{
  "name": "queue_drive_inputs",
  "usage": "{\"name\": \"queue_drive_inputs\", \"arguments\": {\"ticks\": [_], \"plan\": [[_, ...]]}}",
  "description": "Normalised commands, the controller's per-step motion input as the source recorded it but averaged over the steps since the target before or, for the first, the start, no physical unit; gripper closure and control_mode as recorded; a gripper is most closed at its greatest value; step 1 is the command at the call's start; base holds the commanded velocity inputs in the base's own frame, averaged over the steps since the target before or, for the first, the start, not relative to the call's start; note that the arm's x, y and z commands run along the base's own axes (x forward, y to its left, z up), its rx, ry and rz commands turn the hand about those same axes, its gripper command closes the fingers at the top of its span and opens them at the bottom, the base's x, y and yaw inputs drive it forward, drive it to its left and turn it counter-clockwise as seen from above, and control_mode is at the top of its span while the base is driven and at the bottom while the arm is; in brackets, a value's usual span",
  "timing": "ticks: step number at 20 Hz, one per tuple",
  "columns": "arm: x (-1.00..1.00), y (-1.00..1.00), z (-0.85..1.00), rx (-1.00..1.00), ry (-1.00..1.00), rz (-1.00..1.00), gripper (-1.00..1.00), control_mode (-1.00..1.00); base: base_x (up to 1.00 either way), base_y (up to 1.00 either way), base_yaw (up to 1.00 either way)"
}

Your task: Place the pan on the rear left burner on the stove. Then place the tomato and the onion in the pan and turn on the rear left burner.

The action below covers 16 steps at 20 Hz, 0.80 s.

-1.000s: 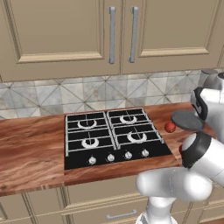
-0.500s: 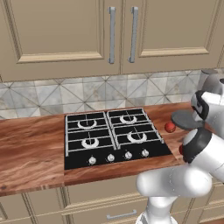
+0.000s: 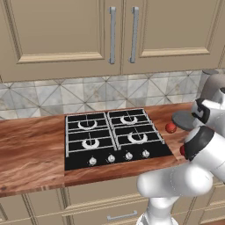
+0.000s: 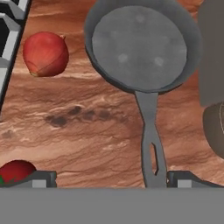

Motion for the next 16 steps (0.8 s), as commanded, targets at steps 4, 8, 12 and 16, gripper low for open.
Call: {"name": "queue_drive_inputs", "arguments": {"ticks": [4, 8, 12, 16], "plan": [[0.00, -0.20, -0.16, 0.00, 0.00, 0.05, -1.00, -1.00, 0.00, 0.00, 0.00], [0.00, -0.26, -0.13, 0.00, 0.00, 0.04, -1.00, -1.00, 0.00, 0.00, 0.00], [0.00, -0.29, -0.11, 0.00, 0.00, 0.04, -1.00, -1.00, 0.00, 0.00, 0.00], [0.00, -0.18, -0.11, 0.00, 0.00, 0.04, -1.00, -1.00, 0.00, 0.00, 0.00]]}}
